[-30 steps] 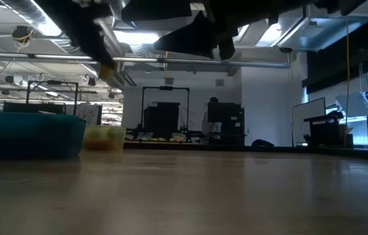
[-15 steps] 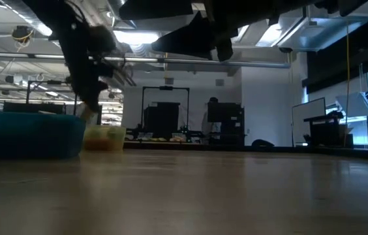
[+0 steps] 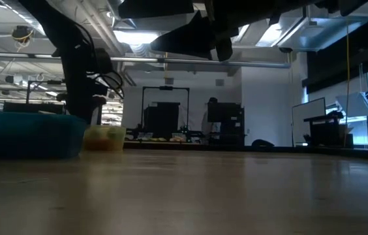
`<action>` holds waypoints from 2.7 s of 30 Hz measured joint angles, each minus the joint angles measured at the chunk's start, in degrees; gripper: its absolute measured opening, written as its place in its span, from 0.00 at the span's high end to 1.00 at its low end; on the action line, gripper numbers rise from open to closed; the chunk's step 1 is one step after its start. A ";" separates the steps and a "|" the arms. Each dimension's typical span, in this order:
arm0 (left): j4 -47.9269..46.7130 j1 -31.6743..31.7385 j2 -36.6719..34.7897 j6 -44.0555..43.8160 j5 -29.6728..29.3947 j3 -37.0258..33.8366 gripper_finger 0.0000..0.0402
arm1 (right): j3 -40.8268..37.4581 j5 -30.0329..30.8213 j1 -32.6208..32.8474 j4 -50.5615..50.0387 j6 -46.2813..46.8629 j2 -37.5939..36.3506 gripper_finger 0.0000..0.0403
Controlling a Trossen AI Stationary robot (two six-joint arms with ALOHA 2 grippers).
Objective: Sort blocks by size
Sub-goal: Put the yellow cylindrical block into the yellow bin, then put the brown arch block into the blue bin
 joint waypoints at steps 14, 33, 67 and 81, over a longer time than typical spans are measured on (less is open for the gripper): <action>-5.62 -1.61 -3.38 -0.73 -0.06 3.86 0.35 | 0.00 0.00 0.00 -1.22 0.00 0.00 0.11; 1.55 -38.90 -37.37 -9.45 -0.03 -1.74 0.34 | -0.02 -1.01 0.06 -1.19 0.00 0.00 0.11; 39.41 -86.70 -19.39 -25.35 -8.08 -22.03 0.34 | 19.94 -38.76 8.45 -119.67 77.41 -8.65 0.11; 46.01 -91.40 -13.14 -24.86 -15.79 -22.03 0.34 | 6.49 -52.25 9.38 -115.26 84.65 -8.96 0.29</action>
